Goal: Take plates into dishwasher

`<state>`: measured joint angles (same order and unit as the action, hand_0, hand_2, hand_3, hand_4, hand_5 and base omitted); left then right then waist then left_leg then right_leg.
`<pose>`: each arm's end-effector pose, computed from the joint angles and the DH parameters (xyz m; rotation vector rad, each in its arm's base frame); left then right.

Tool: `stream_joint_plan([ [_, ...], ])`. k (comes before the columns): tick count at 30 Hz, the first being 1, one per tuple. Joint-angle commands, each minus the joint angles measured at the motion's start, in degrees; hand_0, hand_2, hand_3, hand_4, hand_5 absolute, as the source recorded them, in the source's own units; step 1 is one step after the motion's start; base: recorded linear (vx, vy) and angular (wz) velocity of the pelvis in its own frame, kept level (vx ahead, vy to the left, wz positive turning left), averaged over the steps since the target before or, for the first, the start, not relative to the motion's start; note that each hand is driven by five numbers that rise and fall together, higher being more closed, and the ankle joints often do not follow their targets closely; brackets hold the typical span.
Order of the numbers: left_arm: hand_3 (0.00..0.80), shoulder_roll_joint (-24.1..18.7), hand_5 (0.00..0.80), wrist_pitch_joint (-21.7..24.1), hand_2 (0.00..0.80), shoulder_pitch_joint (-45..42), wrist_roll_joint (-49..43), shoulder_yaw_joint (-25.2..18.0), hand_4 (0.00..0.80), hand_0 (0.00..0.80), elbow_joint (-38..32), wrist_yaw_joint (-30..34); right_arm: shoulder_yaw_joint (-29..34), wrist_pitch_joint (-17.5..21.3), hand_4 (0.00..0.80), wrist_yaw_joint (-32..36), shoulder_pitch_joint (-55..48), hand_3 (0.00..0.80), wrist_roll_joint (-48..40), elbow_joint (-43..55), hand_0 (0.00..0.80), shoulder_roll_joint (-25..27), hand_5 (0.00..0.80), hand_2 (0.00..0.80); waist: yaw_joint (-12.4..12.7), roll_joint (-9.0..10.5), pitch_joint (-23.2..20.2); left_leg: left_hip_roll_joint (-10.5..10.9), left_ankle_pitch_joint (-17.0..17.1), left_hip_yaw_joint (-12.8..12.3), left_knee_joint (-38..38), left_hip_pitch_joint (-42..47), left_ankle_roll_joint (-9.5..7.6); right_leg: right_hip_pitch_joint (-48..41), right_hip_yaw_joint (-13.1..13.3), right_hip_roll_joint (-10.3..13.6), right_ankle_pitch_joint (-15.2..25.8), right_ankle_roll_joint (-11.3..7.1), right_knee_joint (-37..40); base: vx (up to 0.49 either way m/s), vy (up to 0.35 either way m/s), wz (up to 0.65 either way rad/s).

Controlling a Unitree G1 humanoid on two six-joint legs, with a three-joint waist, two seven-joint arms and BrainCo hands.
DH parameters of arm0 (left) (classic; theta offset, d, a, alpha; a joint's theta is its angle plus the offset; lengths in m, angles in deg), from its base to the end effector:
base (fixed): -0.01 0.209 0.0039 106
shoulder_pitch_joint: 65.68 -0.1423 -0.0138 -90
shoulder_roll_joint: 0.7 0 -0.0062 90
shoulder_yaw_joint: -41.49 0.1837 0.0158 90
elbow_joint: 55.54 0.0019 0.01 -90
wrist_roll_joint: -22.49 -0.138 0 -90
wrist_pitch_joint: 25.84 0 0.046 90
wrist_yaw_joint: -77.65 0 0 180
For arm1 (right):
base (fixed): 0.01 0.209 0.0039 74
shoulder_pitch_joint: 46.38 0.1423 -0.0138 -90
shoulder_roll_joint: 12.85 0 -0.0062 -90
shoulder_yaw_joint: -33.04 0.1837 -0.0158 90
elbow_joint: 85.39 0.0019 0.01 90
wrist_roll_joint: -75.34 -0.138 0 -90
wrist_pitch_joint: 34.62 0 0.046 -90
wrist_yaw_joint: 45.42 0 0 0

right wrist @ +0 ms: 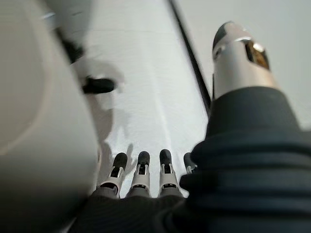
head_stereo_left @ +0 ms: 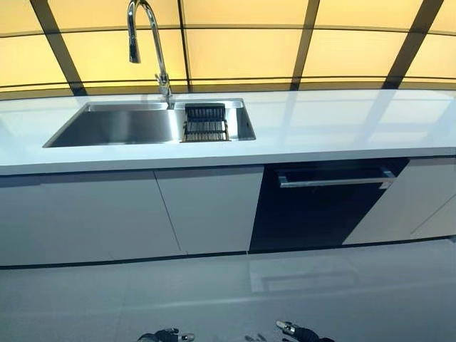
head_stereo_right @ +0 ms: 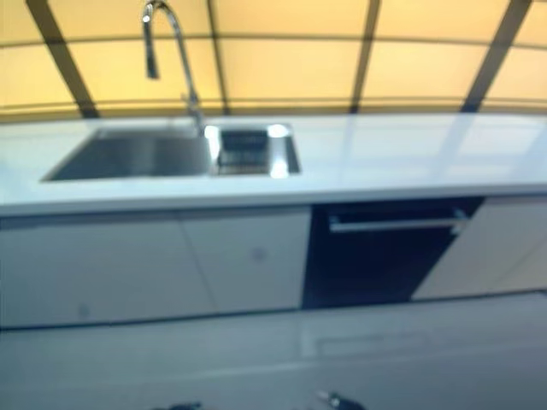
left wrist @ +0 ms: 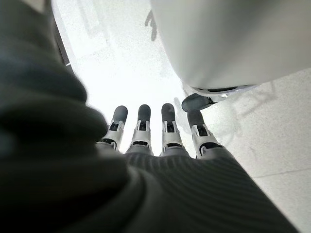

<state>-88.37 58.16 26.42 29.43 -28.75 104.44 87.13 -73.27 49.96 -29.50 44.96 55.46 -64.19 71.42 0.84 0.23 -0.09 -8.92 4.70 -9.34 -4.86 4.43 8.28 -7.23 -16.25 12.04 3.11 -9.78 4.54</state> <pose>0.0791 0.2112 -0.1172 0.2173 1.3386 -0.2062 0.0791 -0.1917 -0.1201 0.1538 1.2791 0.1731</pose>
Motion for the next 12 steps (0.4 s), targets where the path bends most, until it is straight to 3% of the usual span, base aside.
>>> stream_joint_plan([
  [1, 0.000, 4.0, 0.000, -1.3, 0.000, 4.8, -2.0, 2.2, 0.000, 0.000, 3.5, 0.6, -2.8, -0.8, 0.000, -1.4, 3.2, 0.000, 6.3, -2.9, 0.000, -1.0, 0.000, 0.000, 0.6, -0.28, 4.0, 0.4, 1.8, 0.5, -0.1, -1.4, -3.02, -1.2, -1.0, -1.5, -0.8, 3.09, -2.7, 0.034, -0.019, 0.03],
  [12, 0.000, 4.0, 0.000, 0.4, 0.000, 3.9, 0.7, 2.4, 0.000, 0.000, 2.9, -0.4, -4.7, -1.0, 0.000, -5.3, 3.5, 0.000, 12.1, -2.0, 0.000, -1.2, 0.000, 0.000, 0.4, -0.30, 4.2, 0.3, 1.3, 0.5, -0.1, -0.3, -3.27, -1.7, -0.5, -1.4, -1.1, 2.72, -3.2, 0.026, -0.006, 0.00],
])
